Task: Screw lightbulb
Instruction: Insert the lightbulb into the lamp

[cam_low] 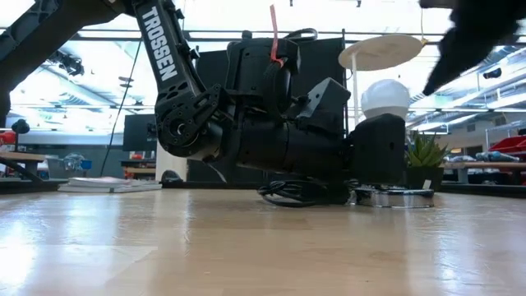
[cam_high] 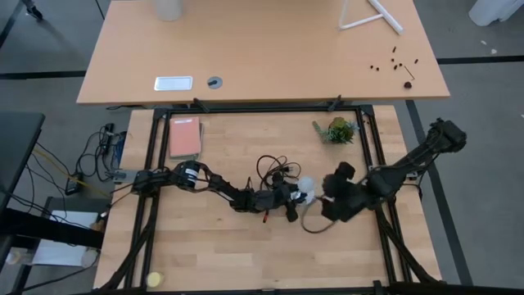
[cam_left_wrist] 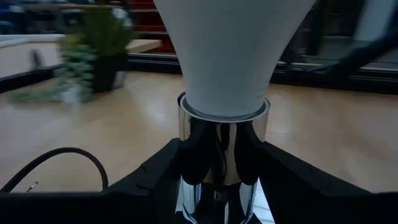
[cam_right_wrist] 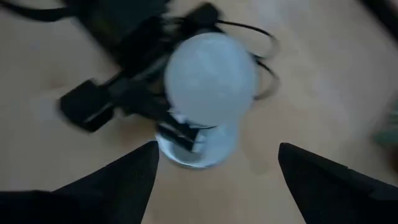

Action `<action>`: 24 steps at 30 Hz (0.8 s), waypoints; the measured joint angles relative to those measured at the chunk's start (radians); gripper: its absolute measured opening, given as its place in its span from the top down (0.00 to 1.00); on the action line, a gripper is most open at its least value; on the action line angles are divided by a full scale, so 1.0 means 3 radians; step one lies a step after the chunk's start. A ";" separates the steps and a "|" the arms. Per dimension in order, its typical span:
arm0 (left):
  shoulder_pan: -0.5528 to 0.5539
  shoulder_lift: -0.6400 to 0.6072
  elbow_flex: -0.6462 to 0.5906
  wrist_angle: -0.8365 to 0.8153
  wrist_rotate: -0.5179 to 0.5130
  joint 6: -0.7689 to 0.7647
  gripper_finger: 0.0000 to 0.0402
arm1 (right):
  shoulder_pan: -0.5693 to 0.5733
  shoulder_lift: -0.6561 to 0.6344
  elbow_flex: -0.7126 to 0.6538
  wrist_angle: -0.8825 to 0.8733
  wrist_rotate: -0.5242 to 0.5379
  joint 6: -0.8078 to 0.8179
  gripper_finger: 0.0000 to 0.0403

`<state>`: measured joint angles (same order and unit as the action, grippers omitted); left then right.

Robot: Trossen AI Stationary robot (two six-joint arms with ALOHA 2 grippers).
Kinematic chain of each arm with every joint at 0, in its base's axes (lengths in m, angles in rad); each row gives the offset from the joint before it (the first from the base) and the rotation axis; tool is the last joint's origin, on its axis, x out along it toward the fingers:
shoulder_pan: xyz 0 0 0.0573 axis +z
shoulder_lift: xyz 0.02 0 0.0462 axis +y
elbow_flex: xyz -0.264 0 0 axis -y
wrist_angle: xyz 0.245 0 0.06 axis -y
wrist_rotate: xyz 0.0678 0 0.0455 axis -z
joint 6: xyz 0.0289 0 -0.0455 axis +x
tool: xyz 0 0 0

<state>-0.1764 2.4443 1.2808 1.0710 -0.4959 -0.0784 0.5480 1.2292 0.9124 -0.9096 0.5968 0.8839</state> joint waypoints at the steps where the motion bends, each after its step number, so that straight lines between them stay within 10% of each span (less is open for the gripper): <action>1: -0.0001 0.0000 0.0000 0.0002 0.0077 0.0000 0.51 | 0.0066 -0.0118 -0.0158 0.0194 0.0003 -0.0030 0.17; 12: -0.0008 0.0000 0.0003 -0.0013 0.0312 0.0118 0.51 | 0.0315 -0.0595 -0.1644 0.1959 0.0414 -0.0572 0.22; 24: -0.0027 -0.0008 0.0004 -0.0115 0.0450 -0.0098 0.51 | 0.0126 -0.0588 -0.1845 0.2911 0.0414 -0.1462 0.24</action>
<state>-0.1844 2.4420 1.2819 1.0364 -0.3608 -0.1076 0.5856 1.0527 0.3588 -0.0364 0.7211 0.4454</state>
